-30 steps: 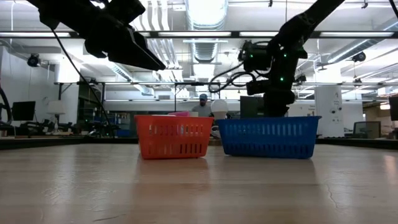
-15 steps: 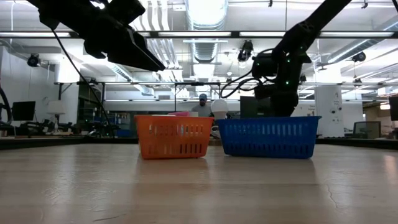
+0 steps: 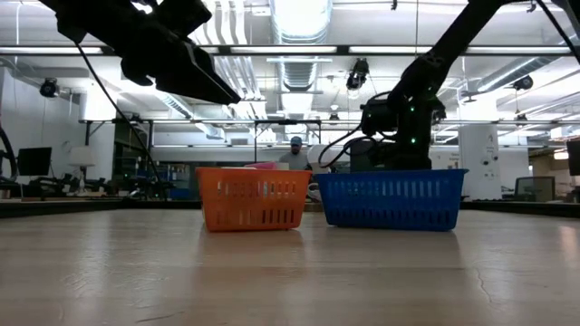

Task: Pick & Place Office items
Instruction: Put the white digital timer into the blue bin

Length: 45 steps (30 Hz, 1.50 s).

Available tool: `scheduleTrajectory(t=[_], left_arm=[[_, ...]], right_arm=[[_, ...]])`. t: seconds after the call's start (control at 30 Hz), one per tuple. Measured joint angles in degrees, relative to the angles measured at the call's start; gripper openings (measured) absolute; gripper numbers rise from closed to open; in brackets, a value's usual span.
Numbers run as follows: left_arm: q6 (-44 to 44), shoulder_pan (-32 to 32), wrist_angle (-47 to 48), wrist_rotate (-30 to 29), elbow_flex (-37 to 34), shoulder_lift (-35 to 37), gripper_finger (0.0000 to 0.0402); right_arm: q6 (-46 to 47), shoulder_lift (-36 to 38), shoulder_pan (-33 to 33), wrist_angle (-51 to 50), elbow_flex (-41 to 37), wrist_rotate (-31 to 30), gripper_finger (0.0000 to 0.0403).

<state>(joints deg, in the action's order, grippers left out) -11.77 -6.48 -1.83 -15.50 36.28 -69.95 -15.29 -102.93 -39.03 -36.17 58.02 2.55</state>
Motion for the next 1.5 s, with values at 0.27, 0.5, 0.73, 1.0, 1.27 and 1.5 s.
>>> scheduleTrajectory(t=[0.27, 0.5, 0.73, 1.0, 1.27, 1.5], left_arm=[[0.0, 0.0, 0.4, 0.01, -0.01, 0.0, 0.0337], [0.01, 0.0, 0.4, 0.01, -0.01, 0.0, 0.0337], [0.17, 0.0, 0.41, 0.01, -0.01, 0.0, 0.0337], [0.42, 0.0, 0.64, -0.01, -0.01, 0.0, 0.0337], [0.42, 0.0, 0.64, -0.03, -0.01, 0.0, 0.0337], [0.42, 0.0, 0.9, -0.05, -0.01, 0.0, 0.0337]], right_arm=[[0.25, -0.11, 0.9, 0.49, -0.1, -0.12, 0.025], [0.28, -0.08, 2.41, -0.4, -0.11, -0.09, 0.0132], [0.15, 0.08, 2.69, -2.44, -0.11, 0.59, 0.0129], [-0.17, 2.79, 4.71, 0.27, -0.52, 1.02, 0.0129], [0.31, 6.03, 7.68, 3.48, -0.5, 2.4, 0.0129], [1.68, 9.1, 10.69, 15.25, -1.59, 8.33, 0.0129]])
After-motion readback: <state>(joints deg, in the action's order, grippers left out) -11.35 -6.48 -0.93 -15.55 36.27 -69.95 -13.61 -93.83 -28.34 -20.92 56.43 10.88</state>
